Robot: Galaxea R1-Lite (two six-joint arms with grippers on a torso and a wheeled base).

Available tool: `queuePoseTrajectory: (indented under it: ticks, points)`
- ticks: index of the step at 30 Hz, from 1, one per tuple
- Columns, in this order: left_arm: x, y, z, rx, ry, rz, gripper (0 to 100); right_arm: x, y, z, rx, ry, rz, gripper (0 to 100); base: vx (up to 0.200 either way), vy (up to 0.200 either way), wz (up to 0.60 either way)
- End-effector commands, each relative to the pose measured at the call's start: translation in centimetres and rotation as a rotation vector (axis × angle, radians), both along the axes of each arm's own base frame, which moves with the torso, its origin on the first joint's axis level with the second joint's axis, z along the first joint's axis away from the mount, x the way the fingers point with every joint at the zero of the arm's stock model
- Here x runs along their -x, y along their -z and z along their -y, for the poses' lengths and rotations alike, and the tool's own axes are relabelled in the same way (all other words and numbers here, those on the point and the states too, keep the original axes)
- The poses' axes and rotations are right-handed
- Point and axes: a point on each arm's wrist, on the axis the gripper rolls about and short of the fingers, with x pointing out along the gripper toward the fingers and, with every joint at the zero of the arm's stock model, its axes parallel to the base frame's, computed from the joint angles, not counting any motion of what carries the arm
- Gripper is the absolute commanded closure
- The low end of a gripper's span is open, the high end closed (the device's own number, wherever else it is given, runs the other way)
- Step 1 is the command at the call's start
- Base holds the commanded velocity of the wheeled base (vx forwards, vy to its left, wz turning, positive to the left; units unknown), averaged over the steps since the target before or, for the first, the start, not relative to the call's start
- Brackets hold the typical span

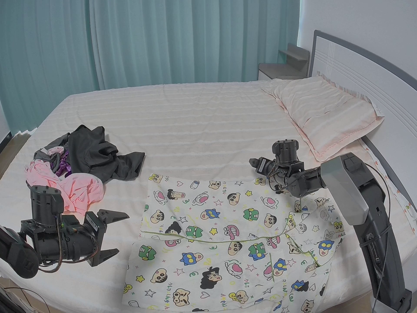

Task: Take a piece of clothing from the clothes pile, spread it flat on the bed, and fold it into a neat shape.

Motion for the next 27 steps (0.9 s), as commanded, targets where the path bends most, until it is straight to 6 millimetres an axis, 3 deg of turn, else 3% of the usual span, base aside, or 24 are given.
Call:
queuePoseTrajectory:
  ticks: [1, 9, 10, 27]
  points:
    - [0.0, 0.0, 0.0, 0.0, 0.0, 0.0, 0, -0.1, 1.2, 0.0, 0.014, -0.003, -0.016, 0, 0.0, 0.0, 0.0]
    - [0.0, 0.0, 0.0, -0.001, -0.001, -0.001, 0, 0.0, 2.3, 0.1, 0.051, -0.015, -0.038, 0, 0.0, 0.0, 0.0]
    - [0.0, 0.0, 0.0, -0.001, -0.001, -0.001, 0, -0.1, 2.5, 0.2, 0.054, -0.015, -0.04, 100, 0.0, 0.0, 0.0]
    - [0.0, 0.0, 0.0, -0.001, -0.001, -0.001, 0, -0.5, 0.4, -0.1, 0.058, 0.012, 0.024, 100, 0.0, 0.0, 0.0]
